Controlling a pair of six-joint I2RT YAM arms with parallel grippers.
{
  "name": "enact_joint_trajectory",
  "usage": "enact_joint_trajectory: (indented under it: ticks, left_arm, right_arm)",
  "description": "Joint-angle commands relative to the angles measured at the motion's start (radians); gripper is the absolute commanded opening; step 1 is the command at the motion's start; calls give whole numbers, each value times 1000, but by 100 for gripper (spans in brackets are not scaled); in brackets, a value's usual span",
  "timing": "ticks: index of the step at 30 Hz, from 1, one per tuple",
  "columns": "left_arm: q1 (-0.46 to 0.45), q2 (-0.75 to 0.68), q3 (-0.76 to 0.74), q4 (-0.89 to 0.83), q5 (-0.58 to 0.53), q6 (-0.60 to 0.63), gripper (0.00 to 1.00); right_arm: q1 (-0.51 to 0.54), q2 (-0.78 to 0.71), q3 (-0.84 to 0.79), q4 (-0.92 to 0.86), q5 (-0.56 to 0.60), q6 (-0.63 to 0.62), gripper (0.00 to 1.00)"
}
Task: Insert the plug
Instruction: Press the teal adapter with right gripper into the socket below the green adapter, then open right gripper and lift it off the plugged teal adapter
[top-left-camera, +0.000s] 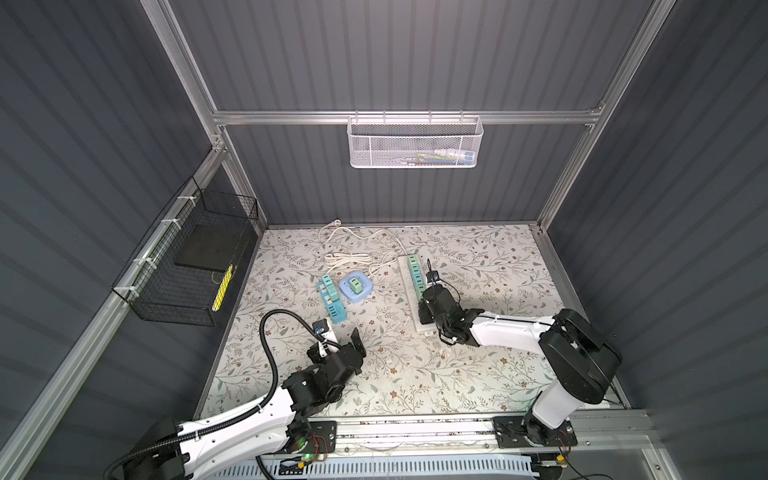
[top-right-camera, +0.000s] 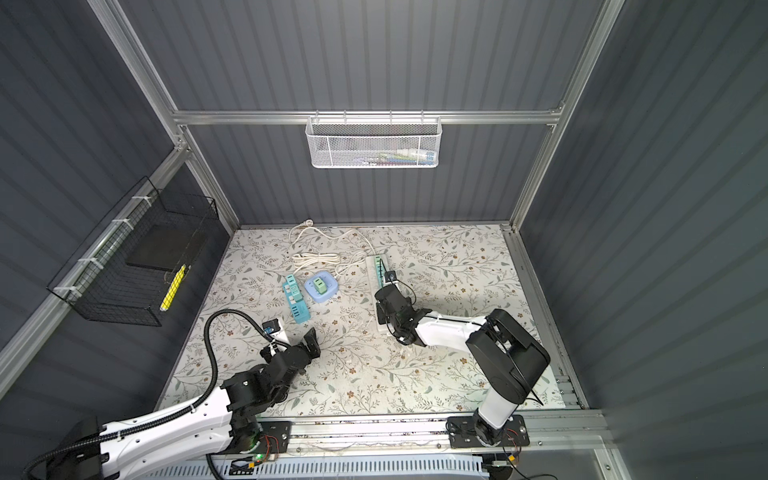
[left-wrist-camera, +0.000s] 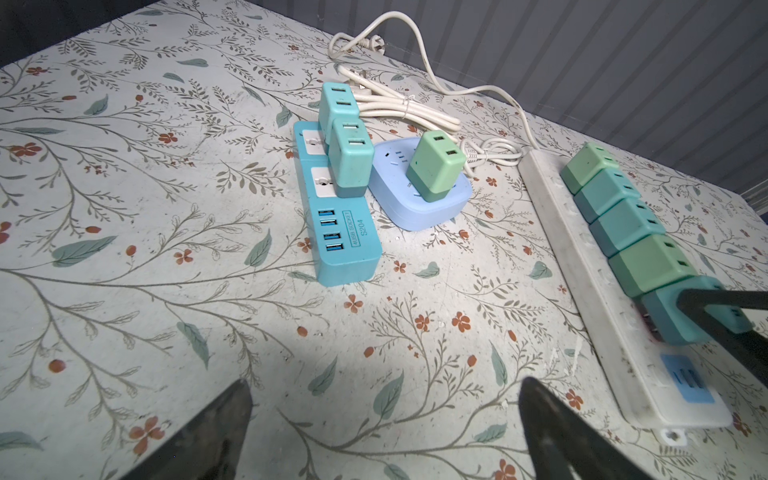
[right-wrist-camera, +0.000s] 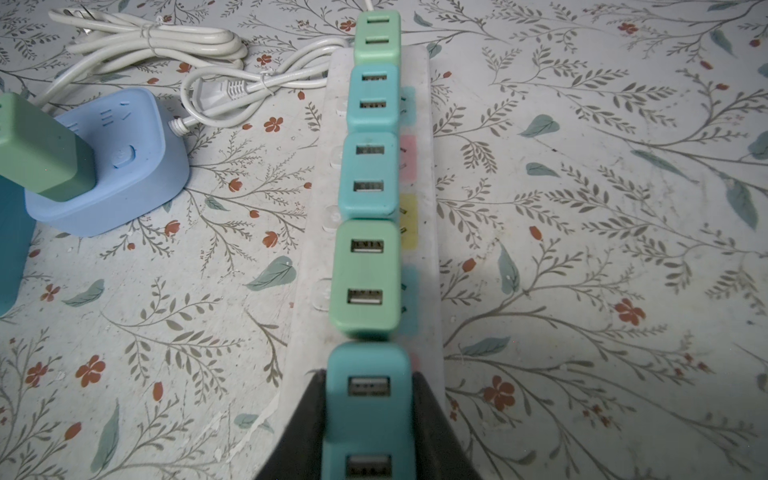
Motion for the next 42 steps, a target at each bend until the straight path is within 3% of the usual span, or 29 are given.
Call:
enact_joint_trajectory:
  ticks: [1, 19, 26, 32, 37, 42]
  left_arm:
    - [6, 1, -3, 5, -7, 17, 100]
    - [6, -44, -27, -25, -4, -6, 100]
    - [6, -48, -25, -20, 1, -3, 100]
    - [5, -68, 22, -56, 4, 36, 100]
    - [5, -98, 98, -110, -10, 94, 100]
    - [6, -76, 177, -179, -33, 115, 100]
  right_arm:
    - [5, 43, -5, -78, 12, 2, 9]
    - [8, 153, -26, -155, 4, 59, 8]
    - [6, 130, -8, -183, -15, 51, 11]
    - [-1, 39, 79, -243, -63, 21, 29]
    - [-46, -44, 191, -310, -139, -17, 54]
    - [-109, -63, 229, -331, -184, -36, 62]
